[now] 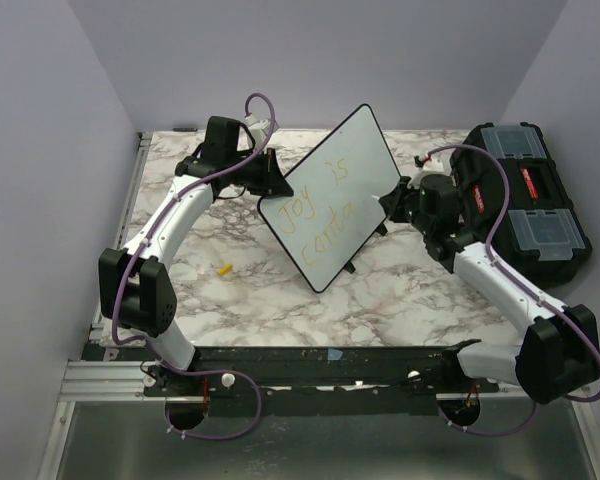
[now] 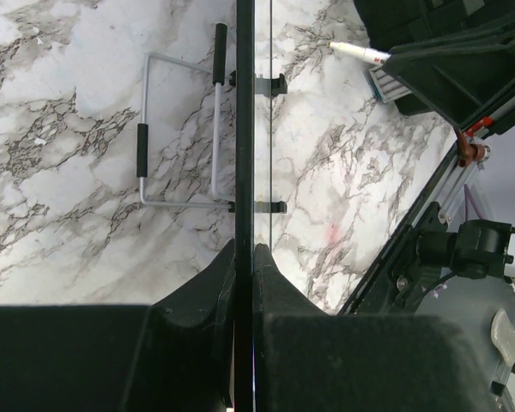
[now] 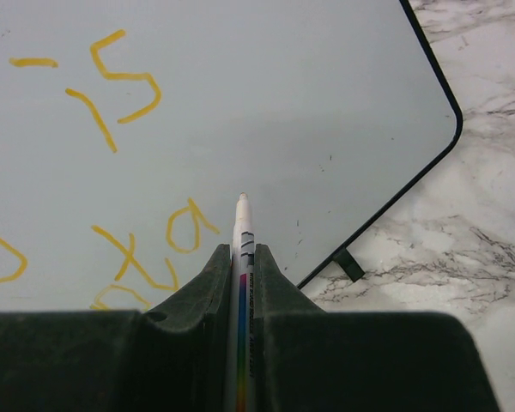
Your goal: Write a sentence on the whiteboard
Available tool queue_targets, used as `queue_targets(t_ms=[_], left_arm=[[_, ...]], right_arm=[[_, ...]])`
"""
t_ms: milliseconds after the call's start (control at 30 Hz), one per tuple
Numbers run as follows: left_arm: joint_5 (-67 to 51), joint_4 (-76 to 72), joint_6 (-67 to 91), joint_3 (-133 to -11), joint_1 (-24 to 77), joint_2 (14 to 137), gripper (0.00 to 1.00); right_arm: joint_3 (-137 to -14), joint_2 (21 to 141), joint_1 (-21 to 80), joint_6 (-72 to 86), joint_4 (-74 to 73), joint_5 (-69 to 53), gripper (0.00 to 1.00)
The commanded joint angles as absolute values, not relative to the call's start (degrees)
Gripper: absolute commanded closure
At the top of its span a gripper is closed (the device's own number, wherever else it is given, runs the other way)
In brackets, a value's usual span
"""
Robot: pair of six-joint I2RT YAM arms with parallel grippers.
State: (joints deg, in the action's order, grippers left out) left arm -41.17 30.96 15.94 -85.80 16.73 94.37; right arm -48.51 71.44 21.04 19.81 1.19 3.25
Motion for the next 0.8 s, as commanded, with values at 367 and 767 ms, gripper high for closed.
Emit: queue_targets(t_ms=[367,767], left_arm=[[-40.21,32.70,11.73,-85.04,17.84,93.24,1.00],[-40.21,32.70,11.80,-84.99,17.94,93.16,1.00]], right_arm=[[-47.80,72.89,16.52,20.92,8.17,-8.61,0.99],[-48.85,77.10,16.52,22.17,10.44,-9.84,0.99]])
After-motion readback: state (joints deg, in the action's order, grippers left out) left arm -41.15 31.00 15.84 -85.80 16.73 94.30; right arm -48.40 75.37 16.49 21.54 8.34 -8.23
